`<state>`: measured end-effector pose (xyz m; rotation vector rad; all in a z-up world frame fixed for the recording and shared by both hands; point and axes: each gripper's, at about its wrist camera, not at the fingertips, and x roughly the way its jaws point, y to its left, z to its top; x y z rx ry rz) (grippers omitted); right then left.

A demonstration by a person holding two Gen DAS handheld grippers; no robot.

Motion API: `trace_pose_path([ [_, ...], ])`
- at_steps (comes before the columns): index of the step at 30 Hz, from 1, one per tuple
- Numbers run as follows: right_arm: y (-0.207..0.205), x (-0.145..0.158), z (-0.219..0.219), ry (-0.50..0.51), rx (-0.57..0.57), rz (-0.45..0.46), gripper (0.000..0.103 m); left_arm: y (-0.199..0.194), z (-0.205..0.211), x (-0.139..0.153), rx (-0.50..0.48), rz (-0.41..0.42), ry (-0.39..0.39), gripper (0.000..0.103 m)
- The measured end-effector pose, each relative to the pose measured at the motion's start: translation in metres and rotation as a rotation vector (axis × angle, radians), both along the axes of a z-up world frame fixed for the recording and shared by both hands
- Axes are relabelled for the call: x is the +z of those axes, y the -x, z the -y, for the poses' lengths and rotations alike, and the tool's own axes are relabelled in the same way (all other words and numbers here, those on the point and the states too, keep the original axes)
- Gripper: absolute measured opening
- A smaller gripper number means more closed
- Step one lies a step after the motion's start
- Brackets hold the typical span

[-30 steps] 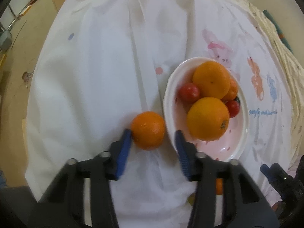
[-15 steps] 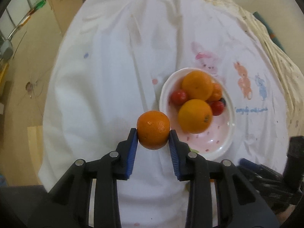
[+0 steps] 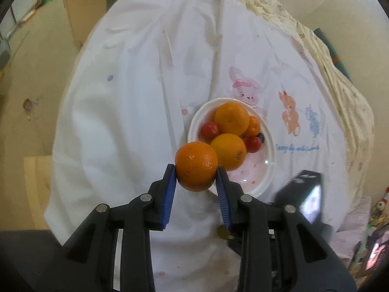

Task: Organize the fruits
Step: 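Grasp a mandarin beside the plate with the left tool while the right tool grasps another dark cherry tomato, then lower the mandarin and dark cherry tomato onto the plate, opening both tools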

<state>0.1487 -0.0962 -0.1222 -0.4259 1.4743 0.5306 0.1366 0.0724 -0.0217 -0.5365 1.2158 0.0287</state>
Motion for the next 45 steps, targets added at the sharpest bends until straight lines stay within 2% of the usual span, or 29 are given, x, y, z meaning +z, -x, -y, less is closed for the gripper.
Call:
trace_pose_path([
  [2, 0.004, -0.007, -0.007, 0.042, 0.050, 0.018, 0.046, -0.001, -0.001, -0.001, 0.004, -0.010, 0.018, 0.029],
  [4, 0.008, -0.008, -0.012, 0.056, 0.100, 0.038, 0.036, -0.002, -0.001, -0.002, 0.010, -0.019, 0.032, 0.029],
  [5, 0.010, -0.008, -0.014, 0.067, 0.127, 0.050, 0.027, -0.002, -0.002, -0.002, 0.013, -0.020, 0.034, 0.029],
  [9, 0.012, -0.006, -0.011, 0.039, 0.140, 0.054, 0.026, -0.002, -0.001, -0.002, 0.014, -0.020, 0.033, 0.029],
  [13, 0.013, 0.006, 0.006, -0.060, 0.084, 0.058, 0.026, -0.002, -0.001, -0.001, 0.013, -0.017, 0.017, 0.029],
  [21, 0.006, 0.053, 0.055, -0.289, -0.080, 0.083, 0.026, -0.004, 0.004, -0.004, 0.009, -0.012, -0.039, 0.029],
  [29, 0.001, 0.094, 0.097, -0.445, -0.209, 0.150, 0.026, -0.003, -0.001, -0.011, 0.038, -0.014, -0.154, 0.029],
  [37, -0.024, 0.103, 0.124, -0.553, -0.357, 0.217, 0.026, -0.005, -0.009, -0.026, 0.073, -0.031, -0.200, 0.029],
  [39, -0.033, 0.104, 0.130, -0.580, -0.383, 0.216, 0.026, -0.007, -0.007, -0.028, 0.065, -0.031, -0.209, 0.029],
  [45, -0.060, 0.091, 0.133, -0.579, -0.407, 0.188, 0.026, -0.015, 0.007, -0.036, 0.027, -0.026, -0.216, 0.029],
])
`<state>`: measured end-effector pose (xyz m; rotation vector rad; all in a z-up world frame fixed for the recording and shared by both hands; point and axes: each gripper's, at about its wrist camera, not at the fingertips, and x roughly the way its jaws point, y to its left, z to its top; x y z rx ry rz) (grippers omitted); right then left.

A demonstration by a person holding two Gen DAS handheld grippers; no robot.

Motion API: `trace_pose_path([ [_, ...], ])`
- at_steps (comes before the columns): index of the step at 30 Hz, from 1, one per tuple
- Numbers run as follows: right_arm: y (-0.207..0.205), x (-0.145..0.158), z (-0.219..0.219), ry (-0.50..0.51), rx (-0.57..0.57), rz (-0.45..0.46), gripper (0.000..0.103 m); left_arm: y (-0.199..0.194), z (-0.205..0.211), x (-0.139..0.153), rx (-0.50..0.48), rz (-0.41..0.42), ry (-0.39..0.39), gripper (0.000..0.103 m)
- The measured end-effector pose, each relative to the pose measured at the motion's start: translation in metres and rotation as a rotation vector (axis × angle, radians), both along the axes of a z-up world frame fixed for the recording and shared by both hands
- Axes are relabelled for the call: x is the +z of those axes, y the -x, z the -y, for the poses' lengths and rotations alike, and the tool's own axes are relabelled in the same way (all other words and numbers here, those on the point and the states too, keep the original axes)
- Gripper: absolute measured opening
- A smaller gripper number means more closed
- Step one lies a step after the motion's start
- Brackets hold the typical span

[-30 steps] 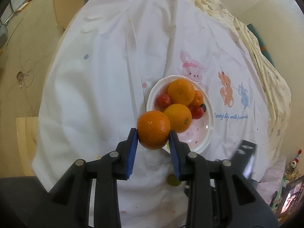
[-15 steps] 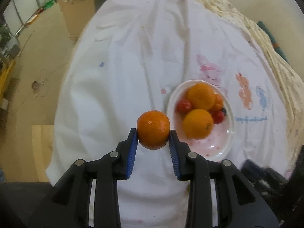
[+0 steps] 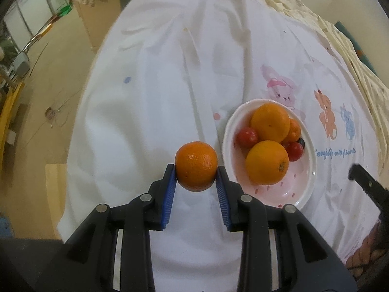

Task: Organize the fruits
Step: 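Lower the mandarin and dark cherry tomato onto the plate, opening both tools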

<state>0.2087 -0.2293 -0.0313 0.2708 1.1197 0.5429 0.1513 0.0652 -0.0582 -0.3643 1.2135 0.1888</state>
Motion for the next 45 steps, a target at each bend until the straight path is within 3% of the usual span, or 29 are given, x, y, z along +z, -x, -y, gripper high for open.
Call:
trace_pose_path([
  [6, -0.020, -0.033, -0.011, 0.033, 0.018, -0.087, 0.026, -0.009, 0.013, -0.009, -0.038, 0.005, 0.014, 0.029],
  [11, -0.021, -0.051, -0.018, 0.033, 0.033, -0.144, 0.026, -0.018, 0.013, -0.011, -0.047, 0.075, 0.052, 0.029],
  [15, -0.019, -0.055, -0.018, 0.022, 0.033, -0.162, 0.026, -0.027, 0.014, -0.020, -0.052, 0.068, 0.111, 0.029],
  [27, -0.018, -0.071, -0.018, 0.001, 0.040, -0.234, 0.029, -0.032, 0.024, -0.029, -0.057, 0.048, 0.147, 0.030],
  [28, -0.019, -0.071, -0.018, -0.002, 0.041, -0.242, 0.029, -0.032, 0.024, -0.029, -0.058, 0.042, 0.149, 0.032],
  [30, -0.019, -0.071, -0.019, -0.020, 0.044, -0.250, 0.030, -0.034, 0.025, -0.028, -0.065, 0.029, 0.185, 0.046],
  [32, -0.018, -0.068, -0.022, -0.013, 0.058, -0.236, 0.031, -0.034, 0.026, -0.023, -0.066, 0.025, 0.172, 0.074],
  [34, -0.018, -0.065, -0.023, 0.004, 0.061, -0.220, 0.044, -0.033, 0.029, -0.018, -0.070, 0.042, 0.144, 0.081],
  [35, -0.017, -0.063, -0.022, 0.006, 0.052, -0.212, 0.060, -0.032, 0.030, -0.014, -0.076, 0.055, 0.130, 0.081],
  [36, -0.017, -0.062, -0.020, 0.006, 0.041, -0.204, 0.067, -0.031, 0.031, -0.012, -0.082, 0.060, 0.123, 0.081],
  [45, -0.019, -0.044, -0.005, 0.005, -0.022, -0.146, 0.067, -0.025, 0.035, -0.002, -0.095, 0.080, -0.041, 0.081],
])
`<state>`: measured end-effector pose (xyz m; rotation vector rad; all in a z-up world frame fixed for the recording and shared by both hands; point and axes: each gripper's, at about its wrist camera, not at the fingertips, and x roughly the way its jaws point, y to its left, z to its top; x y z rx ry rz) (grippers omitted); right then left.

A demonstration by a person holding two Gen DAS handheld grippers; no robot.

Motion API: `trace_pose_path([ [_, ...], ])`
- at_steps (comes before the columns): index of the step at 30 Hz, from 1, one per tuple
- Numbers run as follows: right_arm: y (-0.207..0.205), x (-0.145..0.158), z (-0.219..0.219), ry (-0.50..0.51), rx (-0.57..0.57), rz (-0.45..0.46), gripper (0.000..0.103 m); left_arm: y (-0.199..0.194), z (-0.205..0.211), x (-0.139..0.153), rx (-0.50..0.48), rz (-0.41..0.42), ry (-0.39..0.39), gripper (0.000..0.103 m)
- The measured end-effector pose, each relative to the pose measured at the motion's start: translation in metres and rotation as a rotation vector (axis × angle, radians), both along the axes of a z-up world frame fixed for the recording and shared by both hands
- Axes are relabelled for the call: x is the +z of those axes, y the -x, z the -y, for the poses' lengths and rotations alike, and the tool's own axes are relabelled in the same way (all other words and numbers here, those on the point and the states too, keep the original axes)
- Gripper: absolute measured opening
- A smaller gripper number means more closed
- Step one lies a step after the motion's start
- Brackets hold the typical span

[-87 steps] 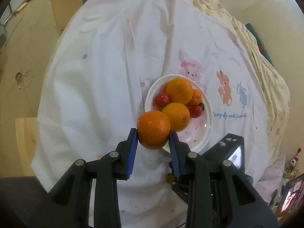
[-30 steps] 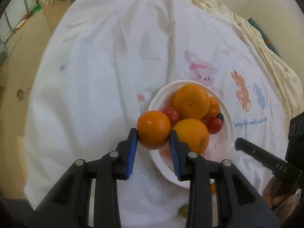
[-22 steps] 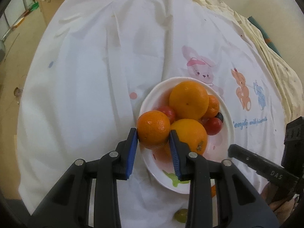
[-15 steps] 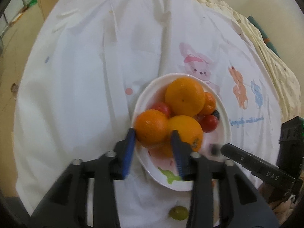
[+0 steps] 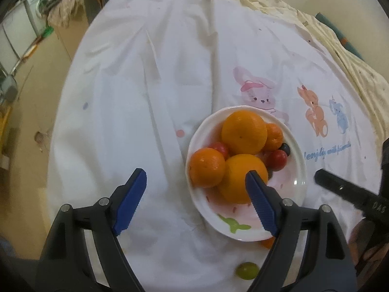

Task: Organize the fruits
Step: 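Lower the mandarin and dark cherry tomato onto the plate, opening both tools, then grasp a green cherry tomato with the left tool while the right tool grasps a mandarin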

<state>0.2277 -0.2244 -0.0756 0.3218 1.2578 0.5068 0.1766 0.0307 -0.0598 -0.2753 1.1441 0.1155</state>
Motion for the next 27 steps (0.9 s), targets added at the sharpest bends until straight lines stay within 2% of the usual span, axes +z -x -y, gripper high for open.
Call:
trace_pose_path([
  [6, 0.010, 0.017, -0.010, 0.056, 0.048, 0.071, 0.073, 0.003, 0.006, 0.008, -0.032, 0.011, -0.027, 0.081],
  [15, 0.028, 0.023, -0.002, 0.072, 0.027, 0.072, 0.073, 0.015, 0.013, 0.027, -0.033, 0.032, -0.112, 0.081],
  [21, 0.046, 0.030, 0.014, 0.070, -0.022, 0.075, 0.073, 0.024, 0.013, 0.032, -0.053, 0.025, -0.077, 0.081],
  [24, 0.058, 0.036, 0.022, 0.053, -0.050, 0.081, 0.073, 0.029, 0.015, 0.038, -0.079, 0.016, -0.009, 0.081],
  [27, 0.069, 0.039, 0.028, 0.044, -0.072, 0.078, 0.073, 0.036, 0.017, 0.046, -0.081, 0.040, -0.008, 0.081],
])
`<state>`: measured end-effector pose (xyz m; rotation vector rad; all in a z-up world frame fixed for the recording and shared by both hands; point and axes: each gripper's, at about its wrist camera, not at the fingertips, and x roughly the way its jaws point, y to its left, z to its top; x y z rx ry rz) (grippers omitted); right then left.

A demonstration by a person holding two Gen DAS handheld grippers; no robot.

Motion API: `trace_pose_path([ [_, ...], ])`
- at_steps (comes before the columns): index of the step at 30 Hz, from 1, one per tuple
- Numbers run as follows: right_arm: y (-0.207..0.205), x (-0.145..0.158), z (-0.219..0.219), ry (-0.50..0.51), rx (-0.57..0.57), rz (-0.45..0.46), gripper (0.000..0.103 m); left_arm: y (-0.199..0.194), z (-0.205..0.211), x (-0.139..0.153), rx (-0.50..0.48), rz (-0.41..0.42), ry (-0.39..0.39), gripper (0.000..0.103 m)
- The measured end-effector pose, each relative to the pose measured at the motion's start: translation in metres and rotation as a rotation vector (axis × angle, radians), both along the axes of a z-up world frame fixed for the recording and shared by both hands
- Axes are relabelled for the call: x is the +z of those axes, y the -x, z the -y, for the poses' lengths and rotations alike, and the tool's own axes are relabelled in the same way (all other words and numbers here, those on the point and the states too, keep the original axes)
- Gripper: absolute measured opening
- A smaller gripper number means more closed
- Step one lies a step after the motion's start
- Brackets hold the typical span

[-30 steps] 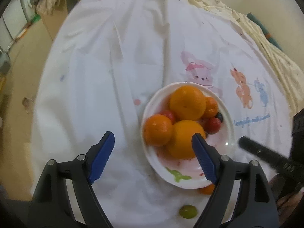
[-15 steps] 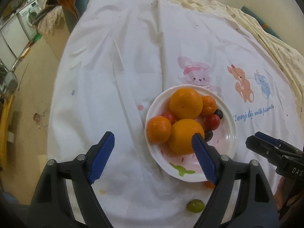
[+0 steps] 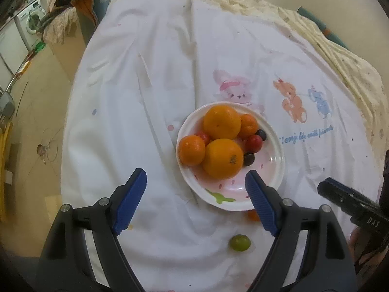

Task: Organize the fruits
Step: 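Grasp a green cherry tomato with the left tool while the right tool grasps a mandarin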

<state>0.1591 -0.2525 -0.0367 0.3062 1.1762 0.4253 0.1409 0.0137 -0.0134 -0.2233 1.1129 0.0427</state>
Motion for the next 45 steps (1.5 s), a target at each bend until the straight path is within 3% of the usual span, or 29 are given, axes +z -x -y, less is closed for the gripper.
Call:
trace_pose_path([
  [6, 0.016, -0.001, 0.016, -0.022, -0.062, -0.027, 0.073, 0.023, 0.013, -0.003, -0.046, -0.029, 0.007, 0.081],
  [12, 0.020, -0.013, 0.034, -0.058, -0.139, -0.105, 0.073, 0.043, 0.028, -0.023, -0.074, -0.078, -0.041, 0.081],
  [22, 0.016, -0.023, 0.031, -0.055, -0.144, -0.145, 0.073, 0.057, 0.044, -0.051, -0.088, -0.155, -0.028, 0.081],
  [27, 0.012, -0.025, 0.028, -0.080, -0.129, -0.165, 0.073, 0.062, 0.062, -0.063, -0.138, -0.148, -0.040, 0.080],
  [31, 0.012, -0.025, 0.028, -0.087, -0.125, -0.174, 0.073, 0.063, 0.085, -0.075, -0.231, -0.150, -0.051, 0.070],
  [34, 0.013, -0.027, 0.027, -0.079, -0.115, -0.185, 0.074, 0.063, 0.096, -0.086, -0.271, -0.173, -0.062, 0.052],
  [37, 0.014, -0.028, 0.029, -0.079, -0.115, -0.192, 0.074, 0.064, 0.102, -0.094, -0.295, -0.192, -0.072, 0.051],
  [41, 0.013, -0.026, 0.030, -0.090, -0.117, -0.189, 0.074, 0.064, 0.107, -0.096, -0.301, -0.143, -0.150, 0.051],
  [45, 0.012, -0.028, 0.025, -0.087, -0.101, -0.201, 0.074, 0.064, 0.111, -0.100, -0.322, -0.156, -0.137, 0.048],
])
